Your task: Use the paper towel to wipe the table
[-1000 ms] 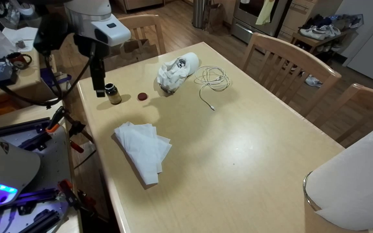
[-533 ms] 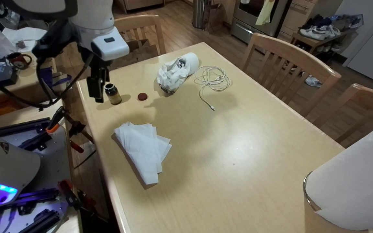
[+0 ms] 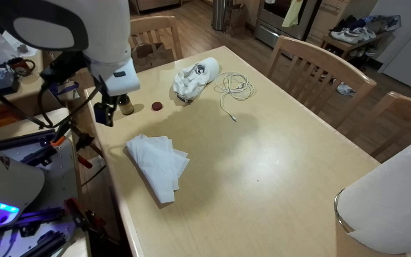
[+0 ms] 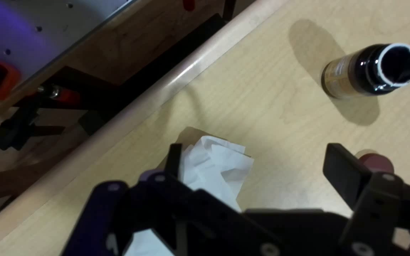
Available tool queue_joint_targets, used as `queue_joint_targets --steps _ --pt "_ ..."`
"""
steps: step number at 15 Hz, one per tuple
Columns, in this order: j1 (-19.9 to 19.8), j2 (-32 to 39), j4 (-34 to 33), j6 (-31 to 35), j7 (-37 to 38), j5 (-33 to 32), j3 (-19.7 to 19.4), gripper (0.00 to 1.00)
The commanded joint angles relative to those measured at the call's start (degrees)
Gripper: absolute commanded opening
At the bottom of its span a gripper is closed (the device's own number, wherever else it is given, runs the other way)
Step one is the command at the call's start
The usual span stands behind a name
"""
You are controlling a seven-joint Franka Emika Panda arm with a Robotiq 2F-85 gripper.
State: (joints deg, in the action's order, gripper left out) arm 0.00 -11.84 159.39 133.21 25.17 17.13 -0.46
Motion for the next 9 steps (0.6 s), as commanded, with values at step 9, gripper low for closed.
queue_joint_targets --steps 9 --pt "-4.73 9.07 -0.47 7.33 35.74 -8.12 1.13 1.0"
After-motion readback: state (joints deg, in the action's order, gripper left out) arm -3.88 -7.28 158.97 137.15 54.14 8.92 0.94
